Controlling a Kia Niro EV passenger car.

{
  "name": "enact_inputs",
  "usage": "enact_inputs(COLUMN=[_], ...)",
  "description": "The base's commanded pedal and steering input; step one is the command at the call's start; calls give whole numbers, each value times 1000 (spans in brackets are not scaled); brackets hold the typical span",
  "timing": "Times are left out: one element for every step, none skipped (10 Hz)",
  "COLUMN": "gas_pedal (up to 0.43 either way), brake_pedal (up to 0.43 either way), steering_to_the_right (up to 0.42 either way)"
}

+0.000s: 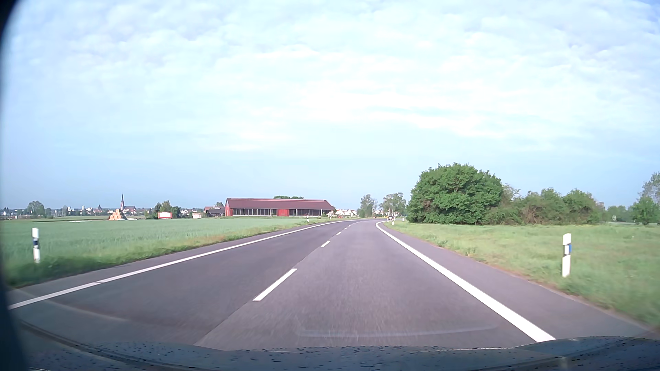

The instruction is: Follow the waypoints while adhering to traffic rules and regulations

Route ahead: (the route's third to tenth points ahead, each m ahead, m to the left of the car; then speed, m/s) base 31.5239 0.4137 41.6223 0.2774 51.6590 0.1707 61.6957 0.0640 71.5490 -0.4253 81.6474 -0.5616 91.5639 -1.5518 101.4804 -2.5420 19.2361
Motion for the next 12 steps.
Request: enact_inputs(gas_pedal=[157,157,157,157,157,157,157,157,157,157,157,157], brake_pedal=[0,0,0,0,0,0,0,0,0,0,0,0], steering_to_the_right=[-3,-3,-2,-2,-1,0,1,1,1,1,1,1])
